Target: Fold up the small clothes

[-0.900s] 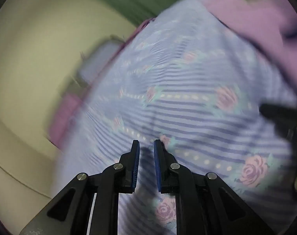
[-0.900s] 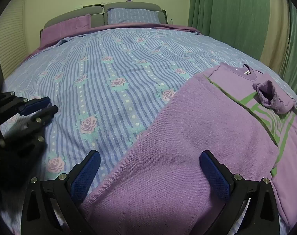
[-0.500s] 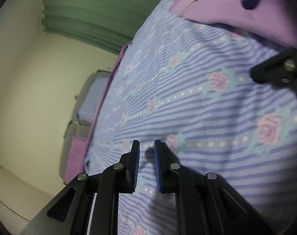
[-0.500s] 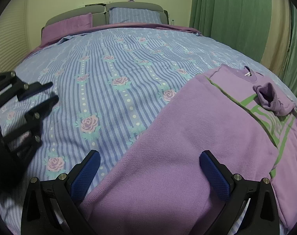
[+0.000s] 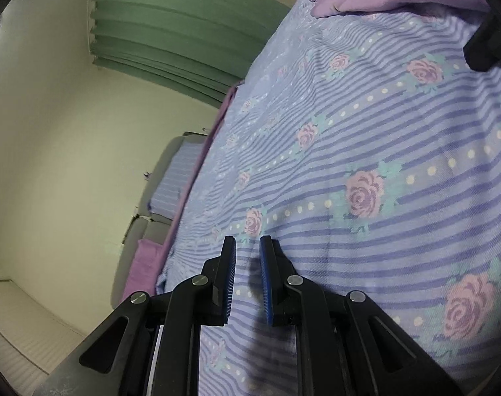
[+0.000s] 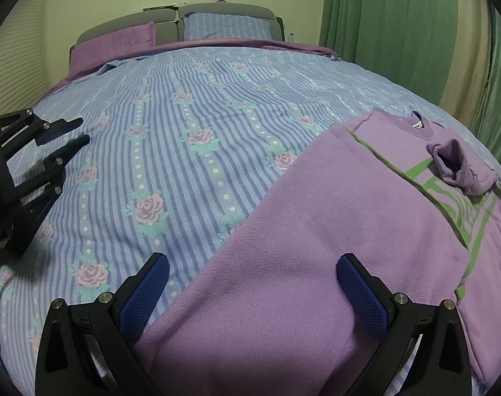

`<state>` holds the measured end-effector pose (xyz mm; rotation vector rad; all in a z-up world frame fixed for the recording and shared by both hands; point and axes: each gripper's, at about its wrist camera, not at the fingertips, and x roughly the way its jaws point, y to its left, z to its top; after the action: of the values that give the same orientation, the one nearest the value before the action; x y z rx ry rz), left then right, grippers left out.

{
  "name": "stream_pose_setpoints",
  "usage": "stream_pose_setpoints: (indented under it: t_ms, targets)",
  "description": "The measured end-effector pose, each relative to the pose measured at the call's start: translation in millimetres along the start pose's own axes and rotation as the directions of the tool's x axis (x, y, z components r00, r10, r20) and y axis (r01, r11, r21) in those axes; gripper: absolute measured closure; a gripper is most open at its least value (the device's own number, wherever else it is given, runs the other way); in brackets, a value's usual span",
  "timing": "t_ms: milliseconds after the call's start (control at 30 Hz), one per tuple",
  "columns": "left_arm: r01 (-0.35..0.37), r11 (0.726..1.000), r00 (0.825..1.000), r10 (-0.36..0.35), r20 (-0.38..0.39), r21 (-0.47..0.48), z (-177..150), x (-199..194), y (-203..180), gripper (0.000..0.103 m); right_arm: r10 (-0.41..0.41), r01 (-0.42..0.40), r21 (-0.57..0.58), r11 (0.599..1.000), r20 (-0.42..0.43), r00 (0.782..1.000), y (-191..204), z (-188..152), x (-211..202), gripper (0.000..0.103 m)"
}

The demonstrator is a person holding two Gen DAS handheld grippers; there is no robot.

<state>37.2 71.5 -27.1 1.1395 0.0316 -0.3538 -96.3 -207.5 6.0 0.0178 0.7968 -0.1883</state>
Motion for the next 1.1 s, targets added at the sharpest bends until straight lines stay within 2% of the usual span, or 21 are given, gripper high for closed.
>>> stream_pose_setpoints:
  t_ms: [67,133,267,400,633,700,733,1100]
  targets:
    - [-0.059,0.998,0.998,0.058,0.016,0.023,6,-12,-10,0.087,-0.001,0.001,-0.001,1.000,0.000,1.000,0,0,0,0.000]
    - [-0.083,0.993,0.997,0.083,0.010,0.079,5,-17,-24,0.087,0.000,0.000,0.000,1.000,0.000,1.000,0,0,0,0.000]
    - [-0.217,0.969,0.975,0.210,0.070,0.115,11,-41,-48,0.087,0.000,0.000,0.000,1.000,0.000,1.000,0,0,0,0.000]
    - [-0.279,0.953,0.958,0.268,0.100,0.118,10,-67,-66,0.087,0.000,0.000,0.000,1.000,0.000,1.000,0,0,0,0.000]
    - [-0.264,0.952,0.963,0.252,0.095,0.156,10,-92,-72,0.087,-0.001,0.001,0.000,1.000,0.000,1.000,0,0,0,0.000]
    - [-0.260,0.948,0.965,0.247,0.093,0.185,11,-90,-53,0.087,-0.001,0.001,0.000,1.000,0.000,1.000,0,0,0,0.000]
    - [-0.263,0.946,0.964,0.248,0.098,0.189,1,-96,-39,0.087,-0.001,0.001,0.000,1.000,0.000,1.000,0,0,0,0.000]
    - [-0.248,0.946,0.968,0.234,0.087,0.210,10,-82,-37,0.087,0.000,0.000,0.000,1.000,0.000,1.000,0,0,0,0.000]
